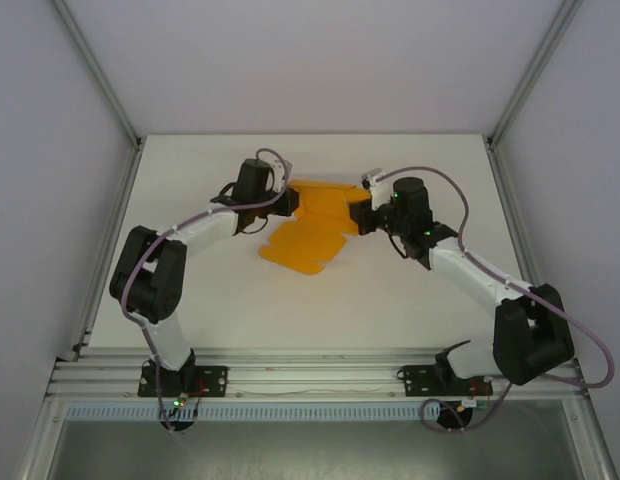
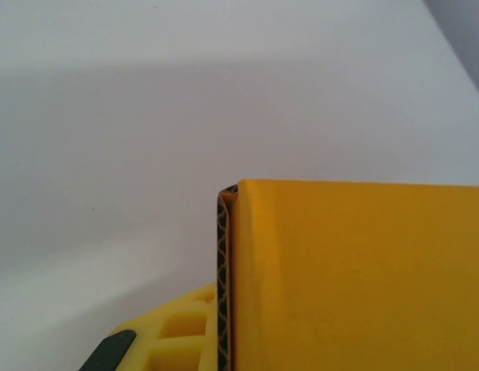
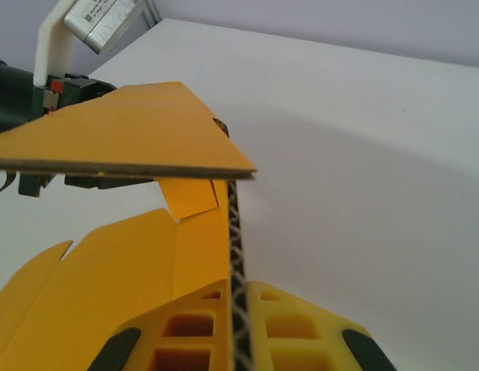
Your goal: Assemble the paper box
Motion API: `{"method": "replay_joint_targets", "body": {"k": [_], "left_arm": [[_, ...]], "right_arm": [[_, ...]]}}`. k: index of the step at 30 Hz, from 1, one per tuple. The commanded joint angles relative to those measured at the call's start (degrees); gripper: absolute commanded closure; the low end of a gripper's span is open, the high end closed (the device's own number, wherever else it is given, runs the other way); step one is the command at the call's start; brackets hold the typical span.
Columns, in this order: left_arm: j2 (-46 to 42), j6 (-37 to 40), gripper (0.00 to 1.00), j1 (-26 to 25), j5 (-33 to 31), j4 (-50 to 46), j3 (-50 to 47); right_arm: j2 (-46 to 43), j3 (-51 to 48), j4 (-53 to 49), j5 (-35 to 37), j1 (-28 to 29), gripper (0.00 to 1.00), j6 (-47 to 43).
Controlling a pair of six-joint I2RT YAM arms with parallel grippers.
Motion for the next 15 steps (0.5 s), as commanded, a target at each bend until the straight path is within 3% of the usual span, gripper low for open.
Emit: {"method": "replay_joint_targets", "body": {"k": [1, 9, 15], "left_arm": [[3.1, -1.6, 1.0, -0.6, -13.2, -8.1, 4.1], [10.1, -13.3, 1.0, -1.0, -39.9, -27.2, 15.4], [9.1, -9.4, 1.0, -3.1, -39.4, -26.0, 16.1]], "right_arm": [[-2.9, 0.7, -1.1, -1.4, 0.5, 1.0, 1.4], [-5.4, 0.6, -3.6, -0.2, 1.9, 1.0, 1.3], [-4.5, 0.0, -1.8, 1.7, 2.3, 1.0, 1.0]]}}
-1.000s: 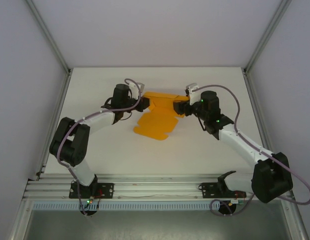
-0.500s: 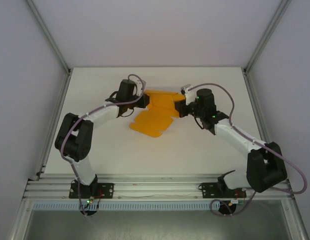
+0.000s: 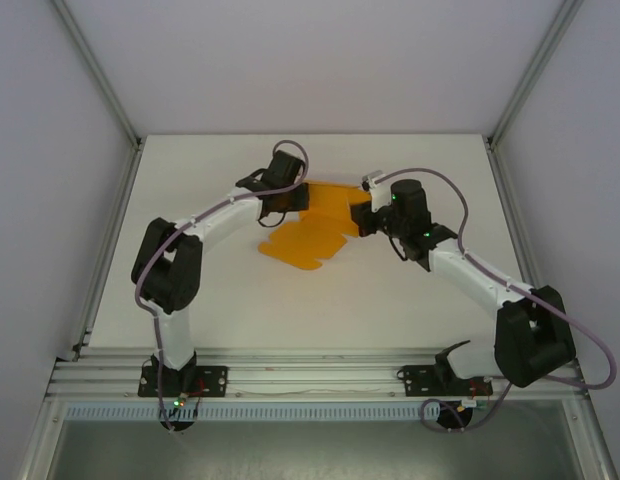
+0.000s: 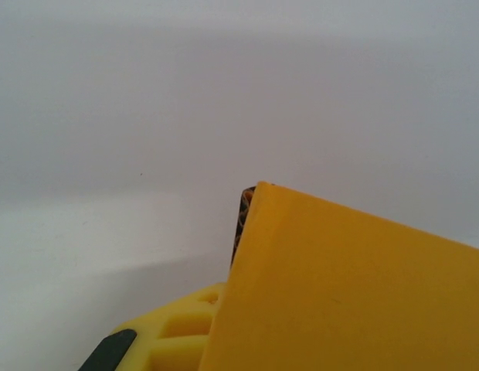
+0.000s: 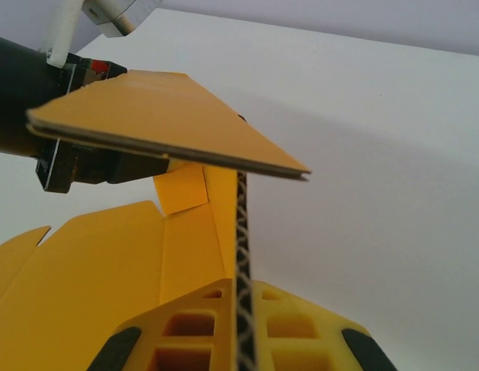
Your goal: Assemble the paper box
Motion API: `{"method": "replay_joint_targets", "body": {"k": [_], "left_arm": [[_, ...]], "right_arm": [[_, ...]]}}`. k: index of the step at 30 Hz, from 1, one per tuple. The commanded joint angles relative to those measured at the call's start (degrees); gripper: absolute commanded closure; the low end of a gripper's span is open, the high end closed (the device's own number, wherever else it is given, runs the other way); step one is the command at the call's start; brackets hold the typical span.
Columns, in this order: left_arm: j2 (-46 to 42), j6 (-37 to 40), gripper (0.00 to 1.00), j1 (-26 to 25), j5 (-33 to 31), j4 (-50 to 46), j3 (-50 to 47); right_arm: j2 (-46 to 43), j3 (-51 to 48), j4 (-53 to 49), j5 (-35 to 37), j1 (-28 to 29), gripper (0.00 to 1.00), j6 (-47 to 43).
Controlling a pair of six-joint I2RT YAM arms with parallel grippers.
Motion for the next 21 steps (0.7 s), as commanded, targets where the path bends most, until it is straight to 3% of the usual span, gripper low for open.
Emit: {"method": "replay_joint_targets", "body": {"k": [1, 6, 8, 9, 11, 15, 16, 21], "left_arm": [[1.2, 1.7, 1.0, 2.6, -19.6, -2.7, -1.0], [-5.5, 4.4, 1.0, 1.8, -17.3, 3.6, -6.6], [-8.1, 6.6, 1.0, 1.8, -13.1, 7.8, -9.5], [-9.7, 7.7, 1.0, 1.8, -10.5, 10.5, -11.5], [-12.2, 8.9, 1.0, 1.8, -7.7, 14.0, -14.5], [-16.2, 9.7, 1.0, 1.8, -6.9, 19.4, -20.0], [-16.9, 9.9, 1.0, 1.8, -6.9, 20.3, -21.0], [-18.8, 11.0, 1.0, 1.8, -6.6, 22.3, -23.7]], "right_arm": [[-3.4, 0.4, 0.3, -2.6, 1.3, 1.0, 0.3], [-3.6, 0.0, 1.0, -1.2, 1.2, 0.99, 0.7], [-4.1, -0.4, 1.0, -1.4, 1.2, 0.82, 0.4], [-4.4, -0.6, 0.9, -0.6, 1.2, 0.68, 0.4], [-5.4, -1.1, 1.2, 2.2, 1.1, 0.54, 0.9], [-9.8, -3.0, 3.2, 8.0, 0.9, 0.06, 1.9], [-10.5, -3.5, 3.7, 9.0, 0.7, 0.0, 2.1], [-13.2, -1.0, 2.8, 17.3, -0.1, 0.0, 5.0]]}}
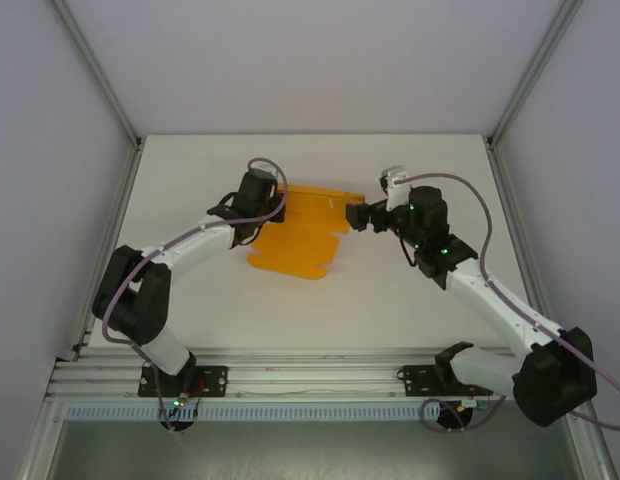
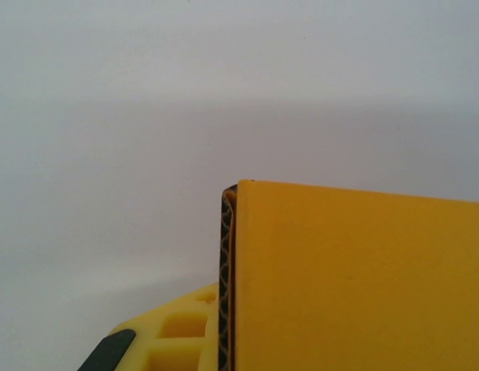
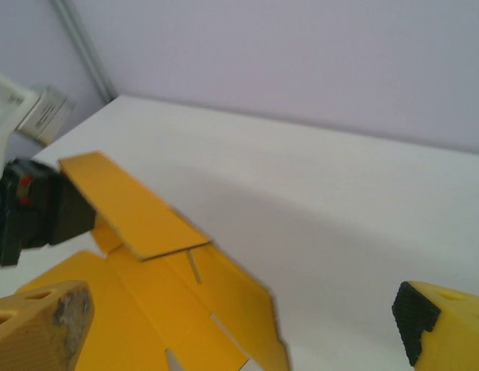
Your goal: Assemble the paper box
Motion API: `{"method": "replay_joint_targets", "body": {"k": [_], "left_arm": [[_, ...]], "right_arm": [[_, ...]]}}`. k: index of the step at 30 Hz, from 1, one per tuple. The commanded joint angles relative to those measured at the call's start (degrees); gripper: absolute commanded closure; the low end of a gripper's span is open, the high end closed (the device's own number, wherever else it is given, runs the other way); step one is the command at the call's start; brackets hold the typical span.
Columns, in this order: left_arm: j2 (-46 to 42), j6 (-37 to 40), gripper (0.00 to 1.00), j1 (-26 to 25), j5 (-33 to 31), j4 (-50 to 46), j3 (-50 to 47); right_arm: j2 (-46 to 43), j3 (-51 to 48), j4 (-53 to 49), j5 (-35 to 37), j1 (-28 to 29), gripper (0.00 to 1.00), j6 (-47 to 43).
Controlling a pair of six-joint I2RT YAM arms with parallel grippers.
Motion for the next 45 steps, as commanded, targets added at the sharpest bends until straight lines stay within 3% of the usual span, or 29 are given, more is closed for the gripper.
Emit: {"method": "replay_joint_targets", "body": {"k": [1, 4, 11, 18, 24, 27, 30, 33, 40, 42, 45], "left_arm": [[-2.5, 1.6, 1.0, -0.4, -0.7, 5.5, -1.5], [-3.2, 1.1, 1.0, -0.4, -0.3, 6.2, -2.4], [-2.6, -0.7, 1.0, -0.4, -0.9, 6.2, -1.9], [-3.0, -2.3, 1.0, -0.4, 0.7, 7.6, -2.1], [-1.2, -3.1, 1.0, -0.7, 3.7, 8.4, -1.1], [0.2, -2.9, 1.0, -1.7, 2.8, 8.0, -0.2], [0.9, -2.0, 1.0, -3.3, 0.1, 8.2, 0.2], [0.9, -1.9, 1.0, -4.4, -1.2, 9.8, -0.6], [0.3, -3.3, 1.0, -4.5, -7.3, 9.0, 0.1], [0.3, -3.7, 1.0, -4.3, -8.5, 8.3, 0.5], [0.2, -4.7, 1.0, -3.6, -7.9, 7.8, 1.0]], "right_arm": [[0.5, 3.7, -0.8, 8.9, -0.9, 0.0, 3.1], [4.5, 8.1, -4.3, 11.1, -1.3, 0.0, 2.9], [12.2, 10.5, -5.0, -0.3, -1.2, 0.0, 1.1], [19.9, 12.5, -4.9, -0.6, -0.5, 0.0, 0.6], [23.4, 11.4, 3.8, -0.6, 3.6, 0.0, -0.2], [25.2, 11.8, 9.8, 5.0, 5.4, 0.0, 3.8], [27.2, 13.8, 9.6, 20.7, 6.9, 0.0, 14.3], [27.8, 13.9, 8.9, 29.9, 8.3, 0.01, 22.7], [23.4, 11.4, 4.2, 29.0, 8.7, 0.0, 22.7], [20.5, 9.9, -0.6, 29.1, 8.7, 0.0, 20.6], [15.6, 7.6, -9.8, 34.5, 8.4, 0.0, 21.0]]}}
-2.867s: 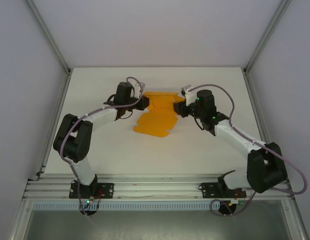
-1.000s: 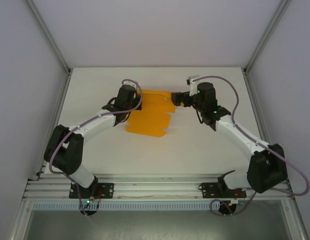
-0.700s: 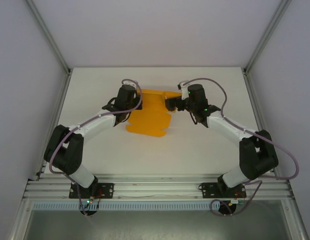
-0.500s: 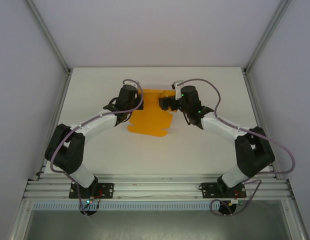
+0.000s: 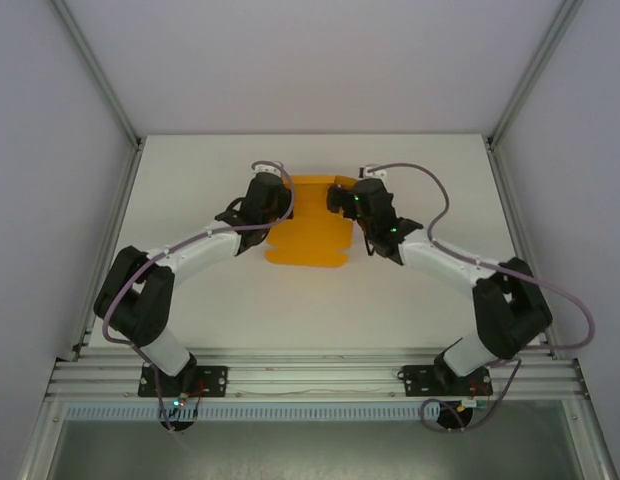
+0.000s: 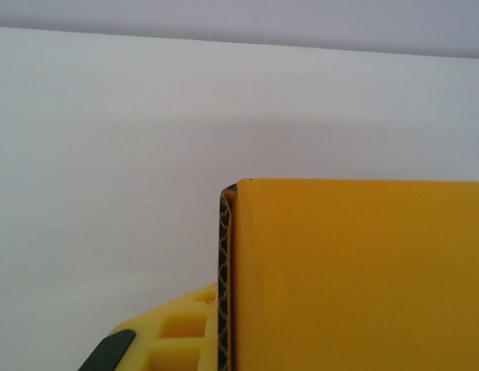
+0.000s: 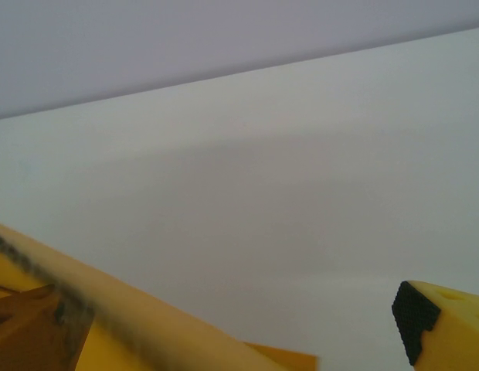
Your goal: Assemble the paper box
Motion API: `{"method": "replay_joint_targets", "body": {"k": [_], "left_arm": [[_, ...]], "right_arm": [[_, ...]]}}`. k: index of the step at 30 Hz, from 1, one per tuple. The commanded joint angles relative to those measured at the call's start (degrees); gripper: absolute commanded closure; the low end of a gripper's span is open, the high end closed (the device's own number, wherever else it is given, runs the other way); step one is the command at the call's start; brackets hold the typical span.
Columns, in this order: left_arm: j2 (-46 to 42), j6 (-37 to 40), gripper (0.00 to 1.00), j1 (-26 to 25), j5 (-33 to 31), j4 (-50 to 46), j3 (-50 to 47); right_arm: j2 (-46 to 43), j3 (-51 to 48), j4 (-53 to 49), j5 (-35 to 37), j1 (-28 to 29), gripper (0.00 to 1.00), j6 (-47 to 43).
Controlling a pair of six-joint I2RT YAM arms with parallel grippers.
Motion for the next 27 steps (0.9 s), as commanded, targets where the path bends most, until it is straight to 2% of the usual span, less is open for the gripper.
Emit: {"method": "replay_joint_targets", "body": {"k": [1, 5, 10, 14, 23, 27], "left_arm": [[-0.3, -1.7, 1.0, 0.4, -1.6, -0.5, 2.1], [-0.7, -2.1, 1.0, 1.3, -0.2, -0.2, 1.9], [-1.4, -1.6, 1.0, 1.4, 1.1, 0.4, 1.4], [-1.7, -1.8, 1.0, 1.4, 2.6, 0.5, 1.1], [-2.8, -2.1, 1.0, 1.4, 4.5, 1.3, -0.4], [-2.7, -2.6, 1.0, 1.4, 5.2, 1.3, -0.4]], "right_arm": [[-7.2, -2.7, -11.0, 8.6, -1.1, 0.0, 0.9], [-13.7, -8.4, -16.5, 9.5, -4.3, 0.0, 3.3], [-16.9, -15.2, -11.4, 1.1, -9.4, 0.0, 5.9], [-14.0, -14.6, -5.7, -4.0, -9.7, 0.0, 4.7], [-6.4, -8.5, -1.1, -8.6, -9.7, 0.0, 1.8], [-5.6, -8.1, 1.5, -15.4, -9.7, 0.0, 0.5]]}}
